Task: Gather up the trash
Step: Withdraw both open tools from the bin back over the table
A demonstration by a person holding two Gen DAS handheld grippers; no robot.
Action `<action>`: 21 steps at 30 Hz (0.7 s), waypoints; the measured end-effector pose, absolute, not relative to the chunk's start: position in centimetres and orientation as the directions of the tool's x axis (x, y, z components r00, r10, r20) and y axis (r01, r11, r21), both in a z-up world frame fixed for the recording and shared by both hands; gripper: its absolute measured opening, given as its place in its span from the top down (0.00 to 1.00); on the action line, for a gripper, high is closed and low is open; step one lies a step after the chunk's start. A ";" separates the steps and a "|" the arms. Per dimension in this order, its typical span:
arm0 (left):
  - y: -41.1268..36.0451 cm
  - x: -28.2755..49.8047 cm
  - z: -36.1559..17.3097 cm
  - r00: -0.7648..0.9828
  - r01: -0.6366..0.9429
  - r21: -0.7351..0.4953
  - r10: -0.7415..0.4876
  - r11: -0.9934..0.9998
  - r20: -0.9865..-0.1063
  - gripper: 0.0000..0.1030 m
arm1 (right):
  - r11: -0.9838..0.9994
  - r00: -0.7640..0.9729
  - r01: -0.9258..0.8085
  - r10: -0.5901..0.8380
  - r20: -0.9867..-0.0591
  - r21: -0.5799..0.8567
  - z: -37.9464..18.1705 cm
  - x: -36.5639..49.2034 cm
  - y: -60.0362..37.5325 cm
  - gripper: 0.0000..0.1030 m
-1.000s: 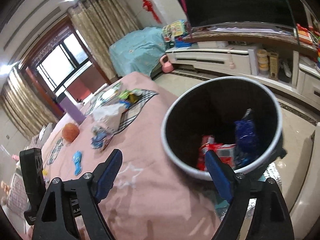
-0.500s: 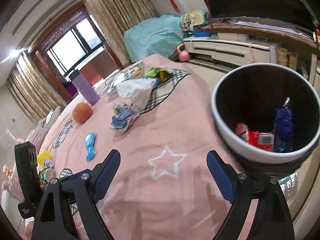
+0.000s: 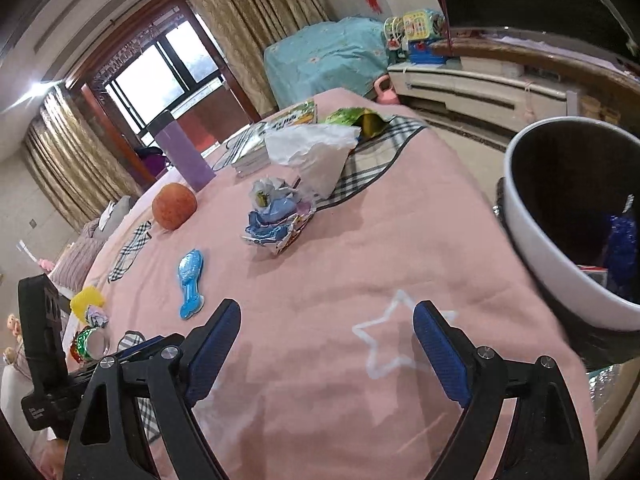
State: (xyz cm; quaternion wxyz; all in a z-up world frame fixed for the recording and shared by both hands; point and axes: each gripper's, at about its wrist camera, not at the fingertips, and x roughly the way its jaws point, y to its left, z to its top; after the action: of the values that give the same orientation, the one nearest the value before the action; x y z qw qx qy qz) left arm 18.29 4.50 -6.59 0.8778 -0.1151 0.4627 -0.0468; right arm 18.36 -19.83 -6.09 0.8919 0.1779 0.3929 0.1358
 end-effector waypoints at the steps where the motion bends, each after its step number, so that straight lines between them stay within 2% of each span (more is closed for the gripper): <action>1: 4.7 18.5 -6.6 0.568 -0.030 -0.245 -0.185 0.969 -0.802 0.42 | 0.895 0.650 -0.106 0.392 -0.651 0.434 -6.2 18.6 -19.7 0.13; 18: 6.7 23.8 -6.8 0.568 -0.061 -0.215 -0.144 0.975 -0.810 0.42 | 0.883 0.608 -0.148 0.436 -0.664 0.445 -6.7 25.1 -16.1 0.14; 21: 6.1 24.7 -7.0 0.571 -0.036 -0.174 -0.122 0.984 -0.812 0.42 | 0.886 0.600 -0.150 0.434 -0.672 0.438 -6.9 26.3 -15.7 0.15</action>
State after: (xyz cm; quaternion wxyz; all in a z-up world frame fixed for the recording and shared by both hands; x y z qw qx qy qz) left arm 24.65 6.05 -7.01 0.8821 -0.0856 0.4626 -0.0245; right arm 26.32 -15.68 -6.94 0.8779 0.1709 0.4153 0.1661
